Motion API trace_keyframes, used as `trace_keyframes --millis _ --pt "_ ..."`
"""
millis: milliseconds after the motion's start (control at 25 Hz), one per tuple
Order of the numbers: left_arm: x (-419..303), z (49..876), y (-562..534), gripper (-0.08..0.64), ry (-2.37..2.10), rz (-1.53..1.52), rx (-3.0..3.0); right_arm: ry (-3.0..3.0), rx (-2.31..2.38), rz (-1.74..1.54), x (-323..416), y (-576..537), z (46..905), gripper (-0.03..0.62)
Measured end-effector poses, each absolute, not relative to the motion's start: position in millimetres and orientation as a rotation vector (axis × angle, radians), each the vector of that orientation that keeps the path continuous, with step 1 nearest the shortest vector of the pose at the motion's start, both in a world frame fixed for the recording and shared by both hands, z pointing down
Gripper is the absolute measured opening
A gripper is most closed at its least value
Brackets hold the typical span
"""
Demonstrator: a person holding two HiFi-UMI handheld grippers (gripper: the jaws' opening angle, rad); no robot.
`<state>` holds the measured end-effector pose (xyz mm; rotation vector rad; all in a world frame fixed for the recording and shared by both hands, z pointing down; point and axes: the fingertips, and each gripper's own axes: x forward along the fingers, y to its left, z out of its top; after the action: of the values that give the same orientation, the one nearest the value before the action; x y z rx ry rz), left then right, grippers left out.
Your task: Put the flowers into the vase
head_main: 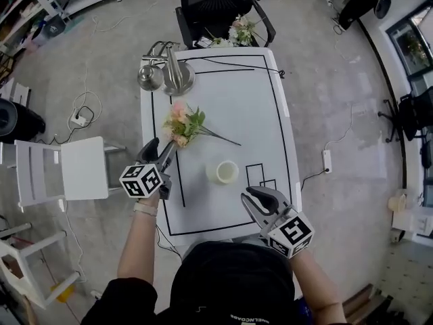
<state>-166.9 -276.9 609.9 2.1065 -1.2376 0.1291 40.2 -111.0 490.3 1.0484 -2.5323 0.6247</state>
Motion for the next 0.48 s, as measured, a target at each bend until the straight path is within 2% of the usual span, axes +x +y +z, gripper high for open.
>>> trace_keyframes --millis 200,480 --pt "-169.5 634.5 -293.9 0.308 -1.247 0.114 2.066 -2.488 1.078 0.633 43.4 -111.3 498.8 0.057" --pt "-168.9 658.8 -307.9 0.316 -1.224 0.149 2.076 -2.449 1.096 0.65 42.7 -114.2 506.2 0.057"
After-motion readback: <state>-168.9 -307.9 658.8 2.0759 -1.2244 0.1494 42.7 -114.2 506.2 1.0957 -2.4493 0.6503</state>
